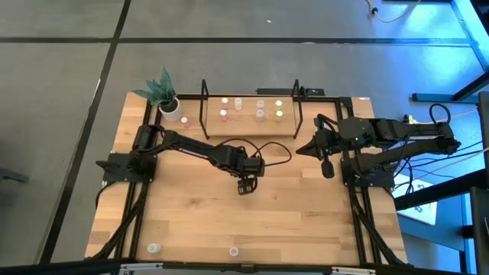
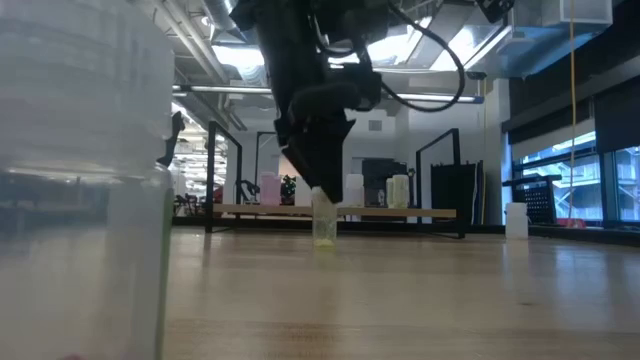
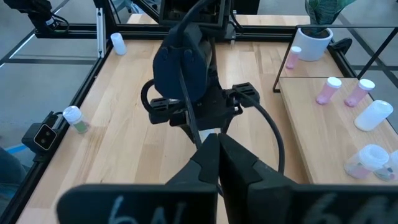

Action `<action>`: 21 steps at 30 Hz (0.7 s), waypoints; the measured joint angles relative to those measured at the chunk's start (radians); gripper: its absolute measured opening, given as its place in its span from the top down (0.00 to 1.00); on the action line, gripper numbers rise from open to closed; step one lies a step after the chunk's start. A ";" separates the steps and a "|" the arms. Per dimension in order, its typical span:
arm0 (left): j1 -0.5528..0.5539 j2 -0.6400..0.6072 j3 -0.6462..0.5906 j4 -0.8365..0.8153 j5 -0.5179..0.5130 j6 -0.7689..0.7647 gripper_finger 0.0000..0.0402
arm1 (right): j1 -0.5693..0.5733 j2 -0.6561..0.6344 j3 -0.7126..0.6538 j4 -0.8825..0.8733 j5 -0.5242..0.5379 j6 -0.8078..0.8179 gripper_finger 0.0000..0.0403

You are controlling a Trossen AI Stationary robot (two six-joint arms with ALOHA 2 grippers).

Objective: Pick and place medicine bottles onto shelf by color
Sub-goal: Put the yellow pill bottle on the shelf aligned with the other yellow pill bottles

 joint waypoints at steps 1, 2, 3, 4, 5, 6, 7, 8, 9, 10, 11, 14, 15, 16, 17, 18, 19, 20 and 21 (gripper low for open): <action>0.001 -0.001 0.015 -0.028 0.000 0.001 0.35 | 0.000 0.000 0.000 0.000 0.000 0.000 0.99; 0.001 -0.002 0.032 -0.056 0.000 0.001 0.35 | 0.000 0.000 0.000 0.000 0.000 0.000 0.99; 0.002 -0.004 0.052 -0.077 0.000 0.001 0.35 | 0.000 0.000 0.000 0.000 0.000 0.000 0.99; 0.002 -0.004 0.073 -0.097 -0.001 0.002 0.35 | 0.000 0.000 0.000 0.000 0.000 0.000 0.99; 0.002 -0.004 0.094 -0.119 -0.001 0.002 0.36 | 0.000 0.000 0.000 0.001 0.000 0.000 0.99; 0.002 -0.004 0.117 -0.144 -0.001 0.002 0.36 | 0.000 0.000 0.000 0.002 0.000 0.000 0.99; 0.002 -0.004 0.138 -0.163 -0.001 0.002 0.36 | 0.000 0.000 0.000 0.002 0.000 0.000 0.99; 0.002 -0.004 0.159 -0.178 0.000 0.002 0.36 | 0.000 0.000 0.000 0.002 0.000 0.000 0.99; 0.002 -0.004 0.182 -0.192 0.000 0.002 0.36 | 0.000 0.000 0.000 0.002 0.000 0.000 0.99; 0.002 -0.004 0.202 -0.208 0.000 0.002 0.35 | 0.000 0.000 0.000 0.002 0.000 0.000 0.99; 0.001 -0.004 0.223 -0.227 0.000 0.002 0.35 | 0.000 0.000 0.000 0.002 0.000 0.000 0.99; 0.000 -0.005 0.286 -0.287 -0.001 0.001 0.36 | 0.000 0.000 0.000 0.002 0.000 0.000 0.99; 0.000 -0.005 0.305 -0.315 -0.005 0.001 0.36 | 0.000 0.000 0.000 0.002 0.000 0.000 0.99; -0.003 -0.005 0.323 -0.349 -0.013 0.001 0.36 | 0.000 0.000 0.000 0.002 0.000 0.000 0.99; -0.006 -0.008 0.335 -0.380 -0.023 -0.002 0.36 | 0.000 0.000 0.000 0.002 0.000 0.000 0.99; -0.009 -0.014 0.342 -0.404 -0.038 -0.005 0.36 | 0.000 0.000 0.000 0.002 0.000 0.000 0.99; -0.013 -0.023 0.344 -0.417 -0.054 -0.007 0.36 | 0.000 0.000 0.000 0.002 0.000 0.000 0.99; -0.016 -0.035 0.344 -0.433 -0.069 -0.019 0.36 | 0.000 0.000 0.000 0.002 0.000 0.000 0.99; -0.019 -0.044 0.344 -0.455 -0.083 -0.033 0.36 | 0.000 0.000 0.000 0.002 0.000 0.000 0.99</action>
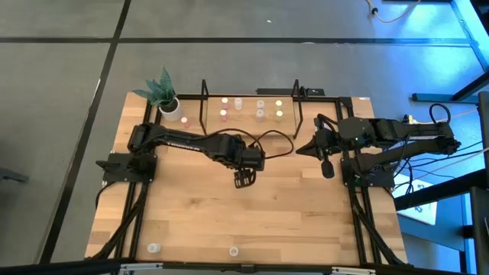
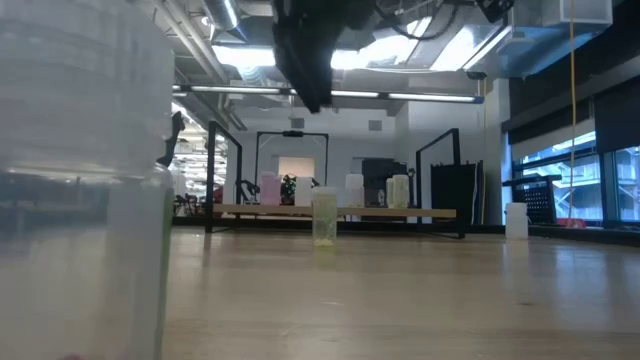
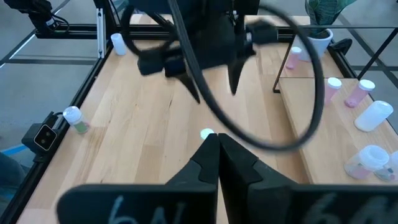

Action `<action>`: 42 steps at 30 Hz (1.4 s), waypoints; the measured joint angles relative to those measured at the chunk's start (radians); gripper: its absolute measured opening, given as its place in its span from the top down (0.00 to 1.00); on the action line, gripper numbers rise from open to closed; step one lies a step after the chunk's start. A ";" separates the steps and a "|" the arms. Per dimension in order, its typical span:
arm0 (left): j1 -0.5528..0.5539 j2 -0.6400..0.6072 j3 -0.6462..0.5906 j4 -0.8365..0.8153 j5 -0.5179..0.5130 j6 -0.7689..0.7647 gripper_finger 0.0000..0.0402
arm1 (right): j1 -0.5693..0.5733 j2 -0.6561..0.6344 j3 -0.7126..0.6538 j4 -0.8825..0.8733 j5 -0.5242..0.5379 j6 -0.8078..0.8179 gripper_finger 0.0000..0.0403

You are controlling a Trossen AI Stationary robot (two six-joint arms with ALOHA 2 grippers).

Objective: Pick and place medicine bottles onto shelf by color
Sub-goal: Put the yellow pill bottle on the shelf aligned with the other yellow pill bottles

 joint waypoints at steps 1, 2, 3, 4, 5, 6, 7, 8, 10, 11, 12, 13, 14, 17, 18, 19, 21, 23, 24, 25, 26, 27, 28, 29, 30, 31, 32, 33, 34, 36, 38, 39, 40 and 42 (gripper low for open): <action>-0.002 -0.013 0.000 -0.014 -0.005 -0.015 0.36 | 0.000 0.000 0.000 0.000 0.000 0.000 0.99; -0.004 -0.024 0.000 -0.029 -0.006 -0.026 0.36 | 0.000 0.000 0.000 0.000 0.000 0.000 0.99; -0.004 -0.037 0.000 -0.043 -0.008 -0.041 0.36 | 0.000 0.000 0.000 -0.001 0.000 0.000 0.99; -0.004 -0.052 0.000 -0.054 -0.011 -0.054 0.36 | 0.000 0.000 0.000 -0.001 0.000 0.000 0.99; -0.003 -0.065 0.000 -0.065 -0.016 -0.070 0.36 | 0.000 0.000 0.000 -0.001 0.000 0.000 0.99; -0.003 -0.078 0.000 -0.066 -0.023 -0.082 0.36 | 0.000 0.000 0.000 -0.001 0.000 0.000 0.99; -0.003 -0.091 0.000 -0.070 -0.034 -0.098 0.36 | 0.000 0.000 0.000 0.001 0.000 0.000 0.99; -0.002 -0.102 0.000 -0.078 -0.048 -0.110 0.36 | 0.000 0.000 0.000 0.000 0.000 0.000 0.99; -0.003 -0.128 0.000 -0.087 -0.076 -0.136 0.36 | 0.000 0.000 0.000 0.000 0.000 0.000 0.99; -0.005 -0.143 0.000 -0.089 -0.088 -0.152 0.36 | 0.000 0.000 0.000 0.000 0.000 0.000 0.99; -0.006 -0.156 0.000 -0.095 -0.102 -0.167 0.36 | 0.000 0.000 0.000 0.001 0.000 0.000 0.99; -0.008 -0.168 0.000 -0.102 -0.116 -0.183 0.36 | 0.000 0.000 0.000 0.000 0.000 0.000 0.99; -0.011 -0.179 0.000 -0.107 -0.128 -0.199 0.36 | 0.000 0.000 0.000 0.000 0.000 0.000 0.99; -0.025 -0.218 0.000 -0.116 -0.164 -0.251 0.36 | 0.000 0.000 0.000 0.000 0.000 0.000 0.99; -0.032 -0.230 0.000 -0.117 -0.176 -0.267 0.36 | 0.000 0.000 0.000 0.000 0.000 0.000 0.99; -0.039 -0.242 0.000 -0.117 -0.186 -0.284 0.36 | 0.000 0.000 0.000 0.001 0.000 0.000 0.99; -0.054 -0.263 0.000 -0.119 -0.202 -0.310 0.36 | 0.000 0.000 0.000 0.002 0.000 0.000 0.99; -0.071 -0.283 0.000 -0.121 -0.221 -0.342 0.36 | 0.000 0.000 0.000 0.007 0.000 0.000 0.99; -0.078 -0.292 0.000 -0.121 -0.234 -0.360 0.36 | 0.000 0.000 0.000 0.006 0.000 0.000 0.99; -0.087 -0.300 0.000 -0.123 -0.246 -0.376 0.36 | 0.000 0.000 0.000 0.007 0.000 0.002 0.99; -0.095 -0.307 0.000 -0.125 -0.255 -0.391 0.36 | 0.000 0.000 0.000 0.007 0.000 0.004 0.99; -0.105 -0.312 0.000 -0.128 -0.263 -0.409 0.36 | 0.000 0.000 0.000 0.009 0.000 0.004 0.99; -0.116 -0.316 0.000 -0.134 -0.269 -0.430 0.36 | 0.000 0.000 0.000 0.013 0.000 0.004 0.99; -0.129 -0.319 0.000 -0.141 -0.273 -0.453 0.36 | 0.000 0.000 0.000 0.016 0.000 -0.001 0.99; -0.142 -0.320 0.000 -0.147 -0.276 -0.475 0.36 | 0.000 0.000 0.000 0.016 0.000 -0.004 0.99; -0.156 -0.320 0.000 -0.157 -0.281 -0.495 0.36 | 0.000 0.000 0.000 0.017 0.000 -0.003 0.99; -0.171 -0.320 0.000 -0.174 -0.293 -0.514 0.36 | 0.000 0.000 0.000 0.022 0.000 0.000 0.99; -0.185 -0.319 0.000 -0.190 -0.310 -0.529 0.36 | 0.000 0.000 0.000 0.033 0.000 -0.007 0.99; -0.198 -0.319 0.000 -0.201 -0.324 -0.547 0.36 | -0.002 0.003 0.000 0.046 0.000 -0.019 0.99; -0.214 -0.319 0.000 -0.215 -0.337 -0.573 0.36 | 0.000 0.014 0.001 0.069 0.001 -0.027 0.99; -0.223 -0.320 0.000 -0.217 -0.348 -0.574 0.36 | 0.009 0.040 0.006 0.104 0.023 -0.029 0.99; -0.226 -0.326 0.000 -0.226 -0.349 -0.575 0.36 | 0.012 0.062 0.019 0.108 0.043 -0.029 0.99; -0.229 -0.330 0.000 -0.236 -0.351 -0.575 0.36 | 0.012 0.088 0.039 0.104 0.062 -0.030 0.99; -0.232 -0.338 0.000 -0.244 -0.351 -0.574 0.36 | 0.012 0.149 0.092 0.068 0.085 -0.035 0.99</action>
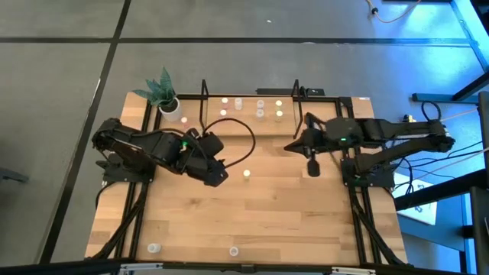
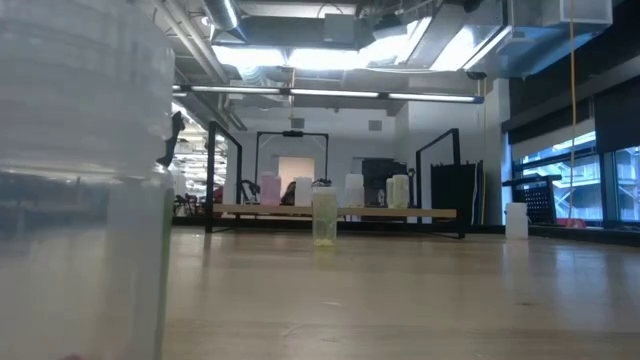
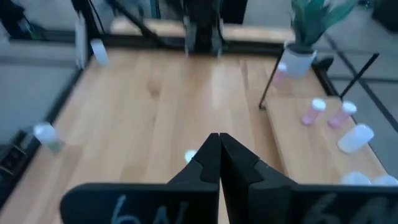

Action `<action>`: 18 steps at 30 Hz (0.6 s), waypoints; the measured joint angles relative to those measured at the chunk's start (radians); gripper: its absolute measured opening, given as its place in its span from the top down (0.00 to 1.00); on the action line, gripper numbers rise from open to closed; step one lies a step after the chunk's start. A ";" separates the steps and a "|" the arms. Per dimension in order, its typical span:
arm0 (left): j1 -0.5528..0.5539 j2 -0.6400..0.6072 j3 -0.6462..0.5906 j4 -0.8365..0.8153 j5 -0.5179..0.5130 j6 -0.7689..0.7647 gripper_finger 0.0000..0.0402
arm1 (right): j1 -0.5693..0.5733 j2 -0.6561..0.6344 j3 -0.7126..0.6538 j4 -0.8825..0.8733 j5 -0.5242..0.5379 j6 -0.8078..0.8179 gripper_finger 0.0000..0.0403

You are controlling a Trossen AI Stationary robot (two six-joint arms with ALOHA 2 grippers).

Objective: Pick and place medicine bottles onto shelf by color
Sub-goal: Put the yellow pill bottle on the shelf aligned with the other yellow pill bottles

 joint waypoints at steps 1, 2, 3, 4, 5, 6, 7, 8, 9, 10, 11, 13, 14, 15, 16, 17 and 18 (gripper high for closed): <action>-0.005 -0.003 0.000 -0.013 0.000 0.000 0.36 | 0.000 0.036 0.031 -0.032 0.002 -0.011 0.99; -0.009 -0.007 0.000 -0.028 0.000 0.000 0.36 | 0.000 0.075 0.067 -0.064 0.003 -0.018 0.99; -0.012 -0.012 0.000 -0.036 -0.006 0.000 0.36 | 0.000 0.114 0.103 -0.093 0.003 -0.031 0.99; -0.016 -0.018 0.000 -0.045 -0.017 0.000 0.36 | -0.001 0.150 0.136 -0.128 0.003 -0.042 0.99; -0.021 -0.024 0.000 -0.055 -0.027 -0.001 0.36 | -0.002 0.185 0.170 -0.163 0.003 -0.050 0.99; -0.027 -0.029 0.000 -0.060 -0.035 -0.002 0.36 | -0.005 0.217 0.204 -0.191 0.002 -0.063 0.99; -0.033 -0.031 0.000 -0.060 -0.043 -0.002 0.36 | -0.009 0.247 0.232 -0.209 0.002 -0.066 0.99; -0.039 -0.032 0.000 -0.064 -0.052 -0.001 0.36 | -0.014 0.276 0.261 -0.234 0.002 -0.066 0.98; -0.045 -0.033 0.000 -0.071 -0.056 -0.001 0.36 | -0.018 0.302 0.287 -0.254 0.004 -0.064 0.98; -0.054 -0.035 0.000 -0.083 -0.056 -0.001 0.36 | -0.023 0.328 0.314 -0.269 0.005 -0.064 0.96; -0.062 -0.038 0.000 -0.091 -0.057 -0.003 0.36 | -0.028 0.350 0.341 -0.277 0.005 -0.065 0.95; -0.072 -0.043 0.000 -0.094 -0.059 -0.002 0.36 | -0.035 0.388 0.395 -0.305 0.005 -0.065 0.92; -0.080 -0.044 0.000 -0.097 -0.059 -0.001 0.36 | -0.038 0.407 0.423 -0.318 0.005 -0.065 0.90; -0.088 -0.044 0.000 -0.101 -0.059 -0.001 0.36 | -0.040 0.423 0.450 -0.330 0.004 -0.065 0.88; -0.096 -0.044 0.000 -0.102 -0.059 -0.001 0.36 | -0.043 0.438 0.474 -0.347 0.004 -0.065 0.86; -0.101 -0.046 0.000 -0.103 -0.060 0.000 0.36 | -0.045 0.453 0.497 -0.366 0.003 -0.065 0.84; -0.108 -0.048 0.000 -0.106 -0.065 0.000 0.36 | -0.046 0.465 0.517 -0.376 0.003 -0.065 0.81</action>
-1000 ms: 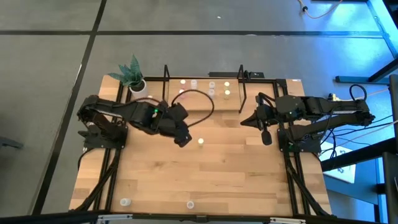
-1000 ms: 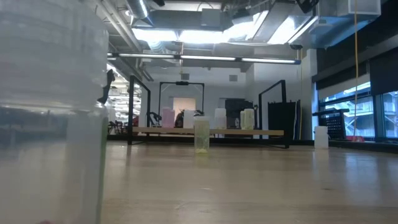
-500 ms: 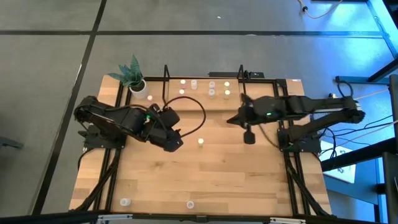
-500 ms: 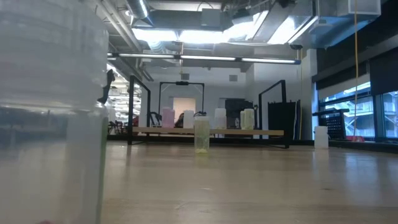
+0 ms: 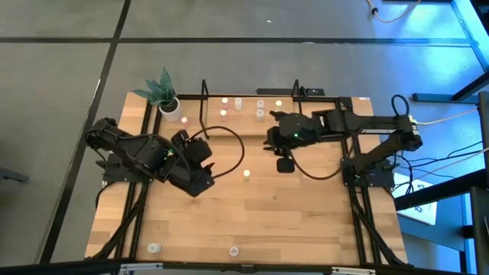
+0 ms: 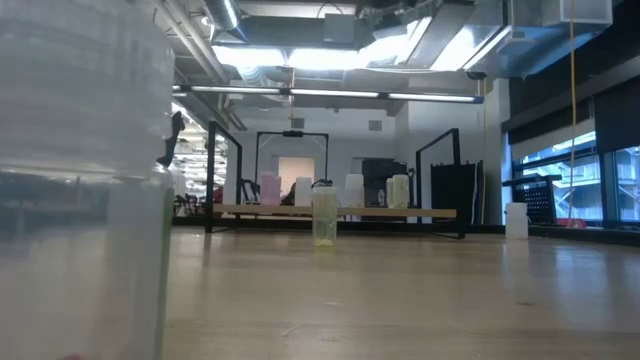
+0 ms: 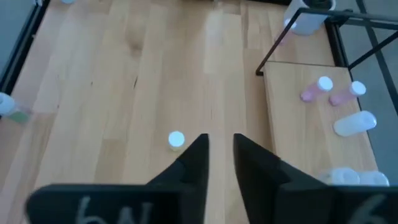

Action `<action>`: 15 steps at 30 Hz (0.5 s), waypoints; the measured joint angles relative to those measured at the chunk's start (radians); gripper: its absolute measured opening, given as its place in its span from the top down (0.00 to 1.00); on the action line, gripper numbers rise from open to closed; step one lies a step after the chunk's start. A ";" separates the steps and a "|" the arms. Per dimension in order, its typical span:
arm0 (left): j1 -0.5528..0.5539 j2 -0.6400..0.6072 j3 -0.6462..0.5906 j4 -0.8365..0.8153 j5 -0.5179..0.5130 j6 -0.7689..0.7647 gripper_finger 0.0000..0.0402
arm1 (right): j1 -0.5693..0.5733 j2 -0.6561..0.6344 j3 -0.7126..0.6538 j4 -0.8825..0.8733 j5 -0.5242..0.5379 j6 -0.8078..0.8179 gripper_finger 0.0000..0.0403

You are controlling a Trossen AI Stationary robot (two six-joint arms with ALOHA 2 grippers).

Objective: Pick and place medicine bottles onto shelf by color
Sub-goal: Put the yellow pill bottle on the shelf aligned with the other yellow pill bottles

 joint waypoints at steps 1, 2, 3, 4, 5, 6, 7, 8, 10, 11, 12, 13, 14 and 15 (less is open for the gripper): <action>-0.007 0.000 0.000 -0.003 -0.006 0.000 0.36 | -0.001 0.012 0.019 -0.008 0.000 0.000 0.79; -0.014 0.000 0.000 -0.008 -0.009 0.000 0.36 | -0.001 0.021 0.034 -0.008 0.000 0.000 0.76; -0.018 0.000 0.000 -0.015 -0.011 0.000 0.36 | -0.001 0.030 0.044 -0.008 0.000 0.000 0.73; -0.022 0.000 0.000 -0.021 -0.011 0.000 0.36 | -0.001 0.037 0.050 -0.008 0.000 -0.001 0.70; -0.027 0.000 0.000 -0.022 -0.012 0.000 0.36 | -0.001 0.044 0.052 -0.008 0.000 0.000 0.67; -0.031 0.000 0.000 -0.020 -0.012 0.000 0.36 | -0.001 0.050 0.053 -0.009 -0.001 0.002 0.64; -0.035 0.000 0.000 -0.020 -0.013 0.000 0.36 | 0.000 0.056 0.053 -0.012 -0.001 0.003 0.61; -0.038 0.000 0.000 -0.020 -0.014 0.000 0.36 | 0.000 0.061 0.053 -0.013 -0.001 0.003 0.58; -0.045 0.000 0.000 -0.020 -0.015 0.000 0.36 | 0.000 0.067 0.050 -0.014 -0.010 0.002 0.53; -0.047 0.000 0.000 -0.020 -0.015 0.000 0.36 | 0.000 0.070 0.049 -0.012 -0.015 -0.004 0.51; -0.048 0.000 0.000 -0.019 -0.015 0.000 0.36 | 0.000 0.074 0.048 -0.013 -0.024 -0.013 0.49; -0.048 0.000 0.000 -0.019 -0.015 0.000 0.36 | 0.000 0.082 0.048 -0.013 -0.037 -0.031 0.48; -0.048 0.000 0.000 -0.019 -0.015 0.000 0.36 | -0.001 0.090 0.048 -0.012 -0.055 -0.050 0.47; -0.048 0.000 0.000 -0.019 -0.015 0.000 0.36 | -0.001 0.100 0.047 -0.012 -0.080 -0.065 0.47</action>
